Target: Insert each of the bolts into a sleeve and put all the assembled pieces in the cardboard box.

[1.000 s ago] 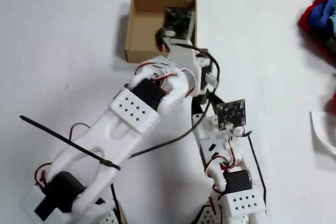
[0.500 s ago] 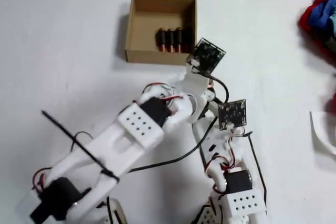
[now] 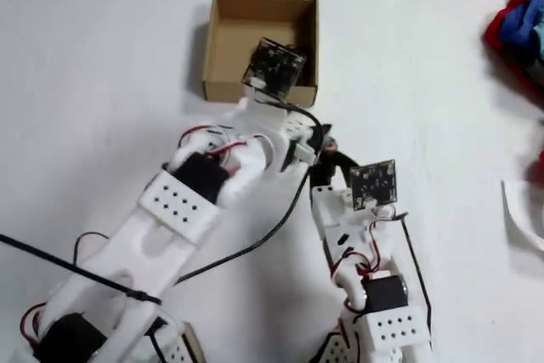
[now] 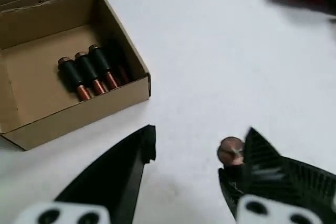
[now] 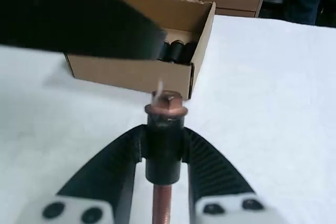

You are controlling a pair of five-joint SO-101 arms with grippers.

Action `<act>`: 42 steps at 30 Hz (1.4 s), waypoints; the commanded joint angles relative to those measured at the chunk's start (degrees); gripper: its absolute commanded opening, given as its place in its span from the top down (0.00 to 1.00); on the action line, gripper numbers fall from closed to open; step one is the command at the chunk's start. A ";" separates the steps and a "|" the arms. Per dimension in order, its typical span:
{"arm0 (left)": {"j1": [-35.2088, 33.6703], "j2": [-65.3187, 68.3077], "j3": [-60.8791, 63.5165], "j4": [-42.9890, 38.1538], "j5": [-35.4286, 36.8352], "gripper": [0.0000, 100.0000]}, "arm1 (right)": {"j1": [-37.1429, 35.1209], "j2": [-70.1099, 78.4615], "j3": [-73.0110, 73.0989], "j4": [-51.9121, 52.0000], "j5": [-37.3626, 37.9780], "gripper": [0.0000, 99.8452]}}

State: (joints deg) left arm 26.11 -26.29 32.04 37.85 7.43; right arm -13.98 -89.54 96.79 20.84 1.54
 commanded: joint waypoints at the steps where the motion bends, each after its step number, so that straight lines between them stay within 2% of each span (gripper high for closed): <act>1: -1.23 -2.73 -0.48 -0.18 -0.18 0.65 | 0.40 -1.19 0.53 -0.04 -0.44 0.98; 7: -4.48 -2.81 -1.10 -0.53 -0.35 0.68 | 0.40 -1.19 0.53 -0.04 -0.44 0.98; 10: -10.37 -2.81 -0.40 0.00 -0.44 0.68 | 0.40 -1.10 0.53 -0.04 -2.90 0.98; 13: -19.43 -2.81 0.57 2.37 -0.62 0.68 | -0.13 -1.10 0.53 -0.48 -7.03 0.98; 16: -28.31 -2.46 3.03 3.60 -3.52 0.69 | 0.04 -1.10 -0.18 -2.33 -4.22 0.98; 19: -34.02 -2.46 8.22 3.16 -9.93 0.72 | -0.04 -1.01 -1.23 -5.67 2.73 0.98; 22: -35.78 -2.37 12.53 3.08 -12.04 0.75 | -0.04 -0.92 -2.99 -9.19 8.97 0.98; 25: -36.04 -2.37 15.96 2.64 -12.13 0.78 | 0.13 1.54 -6.33 -10.77 11.60 0.98; 29: -36.04 -2.37 22.55 -3.96 -12.13 0.79 | 0.40 10.07 -16.88 -10.33 10.73 0.98; 32: -36.04 -2.46 26.86 -9.49 -12.13 0.79 | 1.45 18.95 -30.07 -8.13 5.89 0.98; 39: -36.04 -2.37 29.14 -11.60 -12.04 0.79 | 0.13 50.42 -67.16 9.19 -2.11 0.98; 42: -36.04 -2.46 31.08 -12.13 -11.96 0.79 | -0.04 62.90 -74.81 17.63 -9.67 0.98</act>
State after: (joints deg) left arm -9.58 -26.37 62.64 26.86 -4.26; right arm -13.45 -38.55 33.49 31.74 -2.07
